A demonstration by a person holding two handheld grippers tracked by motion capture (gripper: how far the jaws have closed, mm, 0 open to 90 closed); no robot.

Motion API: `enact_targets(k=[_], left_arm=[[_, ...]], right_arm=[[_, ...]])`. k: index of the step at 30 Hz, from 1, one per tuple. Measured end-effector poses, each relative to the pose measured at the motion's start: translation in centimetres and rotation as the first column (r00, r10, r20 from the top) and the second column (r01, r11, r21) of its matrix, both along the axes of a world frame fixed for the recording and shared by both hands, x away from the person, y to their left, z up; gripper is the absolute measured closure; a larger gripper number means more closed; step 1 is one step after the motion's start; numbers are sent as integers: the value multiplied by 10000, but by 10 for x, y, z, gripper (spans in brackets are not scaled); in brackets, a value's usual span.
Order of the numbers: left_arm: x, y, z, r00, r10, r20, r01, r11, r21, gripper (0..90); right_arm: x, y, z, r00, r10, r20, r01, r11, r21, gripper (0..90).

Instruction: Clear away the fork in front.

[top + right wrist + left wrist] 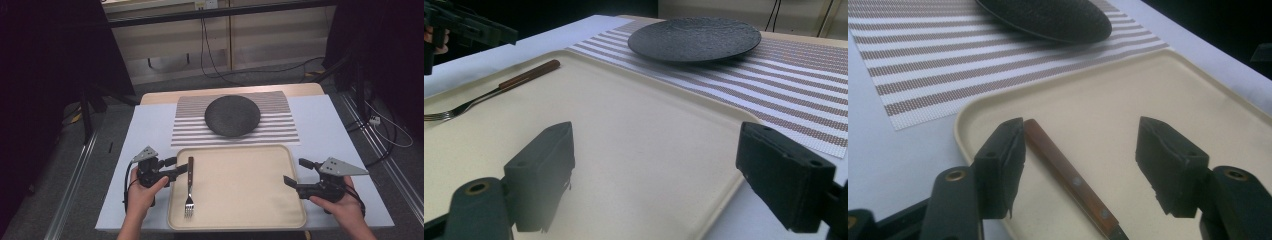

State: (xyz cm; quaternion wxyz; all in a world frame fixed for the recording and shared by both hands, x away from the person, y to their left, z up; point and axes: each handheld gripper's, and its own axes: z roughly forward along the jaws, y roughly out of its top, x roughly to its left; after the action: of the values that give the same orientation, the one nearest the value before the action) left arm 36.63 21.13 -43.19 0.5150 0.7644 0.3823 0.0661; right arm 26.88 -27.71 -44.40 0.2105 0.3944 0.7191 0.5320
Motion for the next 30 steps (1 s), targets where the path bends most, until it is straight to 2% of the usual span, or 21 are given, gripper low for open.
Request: enact_targets(k=[5, 13, 22, 25, 30], left_arm=[[-5, 6, 4, 9998, -11, 214, 9, 10000, 65, 298], [-14, 18, 7, 9988, 20, 493, -32, 9997, 243, 254], [-15, 26, 9, 9983, 282, 515, -288, 9995, 113, 199], [-15, 27, 9, 9981, 327, 524, -337, 9993, 188, 155], [-19, 30, 11, 9974, 214, 692, -244, 9988, 420, 133]], right_arm=[[0, 0, -1, 10000, -6, -17, 5, 10000, -56, 157], [-1, -2, -1, 10000, -26, 2, 26, 10000, -33, 157], [-2, -2, -1, 10000, -24, 7, 24, 10000, -28, 157], [-2, -2, -1, 10000, -16, 19, 17, 10000, -38, 157], [-3, -3, -1, 10000, -42, 32, 42, 10000, -38, 157]])
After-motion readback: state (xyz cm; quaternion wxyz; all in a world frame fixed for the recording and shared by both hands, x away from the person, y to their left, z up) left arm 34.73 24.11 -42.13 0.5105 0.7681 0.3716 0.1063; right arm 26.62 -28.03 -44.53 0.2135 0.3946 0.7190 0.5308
